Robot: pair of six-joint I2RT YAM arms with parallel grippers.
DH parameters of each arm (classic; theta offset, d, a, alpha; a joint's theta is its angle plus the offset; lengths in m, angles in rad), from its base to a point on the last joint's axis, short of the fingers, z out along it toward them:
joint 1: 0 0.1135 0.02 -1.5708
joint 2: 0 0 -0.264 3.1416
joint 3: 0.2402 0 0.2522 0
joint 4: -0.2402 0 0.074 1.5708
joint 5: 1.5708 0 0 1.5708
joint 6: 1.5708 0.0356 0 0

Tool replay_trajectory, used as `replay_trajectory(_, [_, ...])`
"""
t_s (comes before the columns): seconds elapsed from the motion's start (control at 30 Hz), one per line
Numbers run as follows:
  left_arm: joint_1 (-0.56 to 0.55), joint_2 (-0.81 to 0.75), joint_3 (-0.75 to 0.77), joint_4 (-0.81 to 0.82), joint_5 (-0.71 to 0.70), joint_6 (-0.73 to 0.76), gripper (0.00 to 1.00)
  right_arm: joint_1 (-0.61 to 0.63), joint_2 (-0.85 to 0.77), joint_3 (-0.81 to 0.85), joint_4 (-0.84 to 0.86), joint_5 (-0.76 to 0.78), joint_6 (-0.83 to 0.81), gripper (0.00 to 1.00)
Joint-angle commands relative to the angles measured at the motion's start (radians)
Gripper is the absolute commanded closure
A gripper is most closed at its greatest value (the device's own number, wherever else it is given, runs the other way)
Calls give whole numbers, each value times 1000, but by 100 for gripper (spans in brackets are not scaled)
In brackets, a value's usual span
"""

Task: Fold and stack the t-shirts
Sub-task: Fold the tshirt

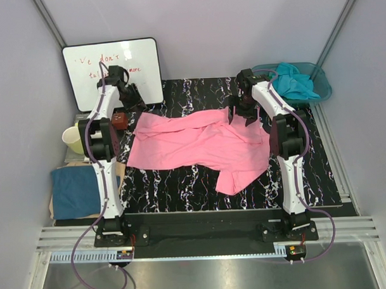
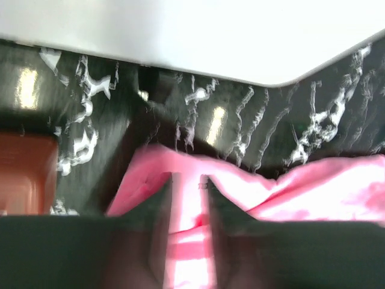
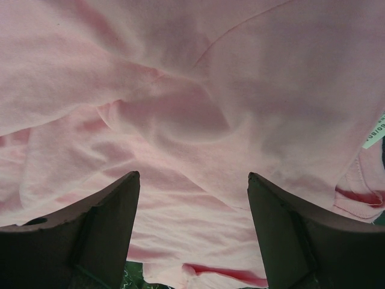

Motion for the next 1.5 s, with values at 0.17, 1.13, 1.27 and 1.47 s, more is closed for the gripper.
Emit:
replay_trajectory(0.17, [12,-60,-31,52,65,39,1,-3,-107,-27,3,-3,-6,19])
replay_trajectory(1.13, [-25,-726,-1087,56,-64,66,1,356,-747,-915,86,86,230,25])
replay_trajectory(1.27, [-23,-750,-1093,38,-107,81,1,359,-692,-929,96,92,241,34])
replay_trajectory(1.47, [-20,-730,-1060,15,-136,121,1,401,-587,-935,115,93,256,41])
